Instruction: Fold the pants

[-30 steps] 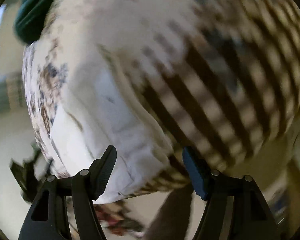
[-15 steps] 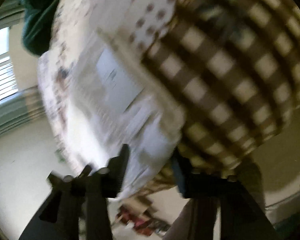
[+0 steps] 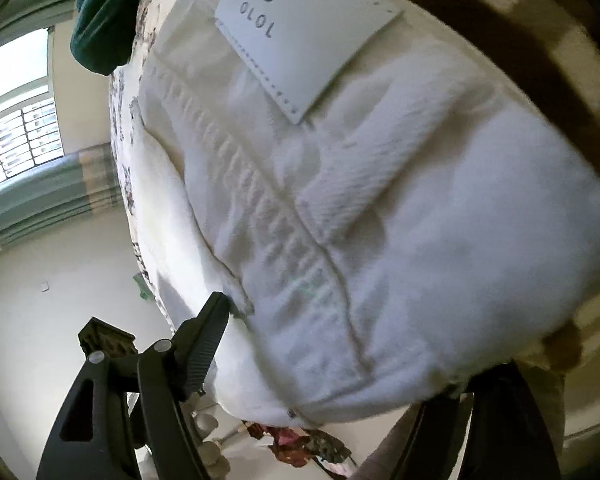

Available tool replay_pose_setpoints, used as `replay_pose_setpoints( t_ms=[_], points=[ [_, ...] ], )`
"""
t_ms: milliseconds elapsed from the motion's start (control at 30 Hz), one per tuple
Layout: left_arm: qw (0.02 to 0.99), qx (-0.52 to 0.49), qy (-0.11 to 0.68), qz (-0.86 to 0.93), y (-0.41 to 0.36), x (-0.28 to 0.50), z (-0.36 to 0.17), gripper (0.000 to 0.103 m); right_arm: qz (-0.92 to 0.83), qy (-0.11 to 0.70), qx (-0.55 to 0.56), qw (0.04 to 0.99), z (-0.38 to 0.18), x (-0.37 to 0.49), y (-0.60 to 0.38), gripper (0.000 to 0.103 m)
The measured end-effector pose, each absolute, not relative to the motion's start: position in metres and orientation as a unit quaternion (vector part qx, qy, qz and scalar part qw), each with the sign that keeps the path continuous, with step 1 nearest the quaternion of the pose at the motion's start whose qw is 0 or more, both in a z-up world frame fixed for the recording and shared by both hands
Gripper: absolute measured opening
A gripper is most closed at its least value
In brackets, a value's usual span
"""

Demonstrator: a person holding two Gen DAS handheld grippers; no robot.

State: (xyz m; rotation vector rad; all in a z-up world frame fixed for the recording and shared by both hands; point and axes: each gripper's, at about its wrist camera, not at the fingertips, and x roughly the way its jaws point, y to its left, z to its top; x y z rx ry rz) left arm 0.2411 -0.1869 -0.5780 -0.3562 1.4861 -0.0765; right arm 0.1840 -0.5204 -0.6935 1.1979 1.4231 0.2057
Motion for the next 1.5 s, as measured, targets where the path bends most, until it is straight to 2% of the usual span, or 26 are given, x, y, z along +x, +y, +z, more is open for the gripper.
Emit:
replay_pose_setpoints(
  t_ms=[267,500,667,767,800,833,867,900,967,1000,1033,1133,1500],
  points=[
    [0.713,-0.195,0.672,-0.047,-0.168,0.240,-0.580,0.103,0.124,0.593,0.496,0.623,-0.670,0.200,-0.509,0.077],
    [0.680,-0.304,0.664,-0.064,-0.131,0.250,-0.605,0.103,0.125,0.594,0.488,0.627,-0.677,0.203,-0.514,0.077],
    [0.677,-0.318,0.661,-0.065,-0.126,0.254,-0.603,0.102,0.154,0.550,0.526,0.630,-0.663,0.198,-0.532,0.077],
    [0.685,-0.325,0.649,-0.070,-0.125,0.252,-0.600,0.101,0.149,0.562,0.495,0.646,-0.656,0.198,-0.534,0.077],
    [0.691,-0.328,0.640,-0.072,-0.124,0.251,-0.598,0.095,0.141,0.579,0.474,0.649,-0.660,0.200,-0.532,0.076],
    [0.697,-0.330,0.632,-0.077,-0.127,0.250,-0.594,0.075,0.132,0.599,0.456,0.645,-0.667,0.200,-0.525,0.072],
    [0.703,-0.329,0.625,-0.083,-0.127,0.249,-0.591,0.064,0.126,0.604,0.453,0.644,-0.669,0.199,-0.521,0.066],
    [0.707,-0.321,0.625,-0.081,-0.130,0.248,-0.589,0.058,0.121,0.604,0.451,0.646,-0.672,0.196,-0.524,0.063],
    [0.714,-0.315,0.620,-0.082,-0.132,0.246,-0.583,0.049,0.119,0.598,0.449,0.653,-0.666,0.191,-0.529,0.044],
    [0.717,-0.318,0.614,-0.087,-0.132,0.244,-0.579,0.038,0.118,0.592,0.449,0.659,-0.660,0.187,-0.531,0.041],
    [0.721,-0.314,0.611,-0.091,-0.135,0.244,-0.575,0.033,0.117,0.588,0.445,0.665,-0.653,0.184,-0.531,0.038],
    [0.735,-0.304,0.599,-0.096,-0.142,0.240,-0.556,0.024,0.113,0.579,0.434,0.681,-0.630,0.178,-0.532,0.034],
    [0.762,-0.318,0.554,-0.105,-0.130,0.258,-0.452,0.022,0.134,0.538,0.429,0.713,-0.504,0.202,-0.510,0.031]
  ],
)
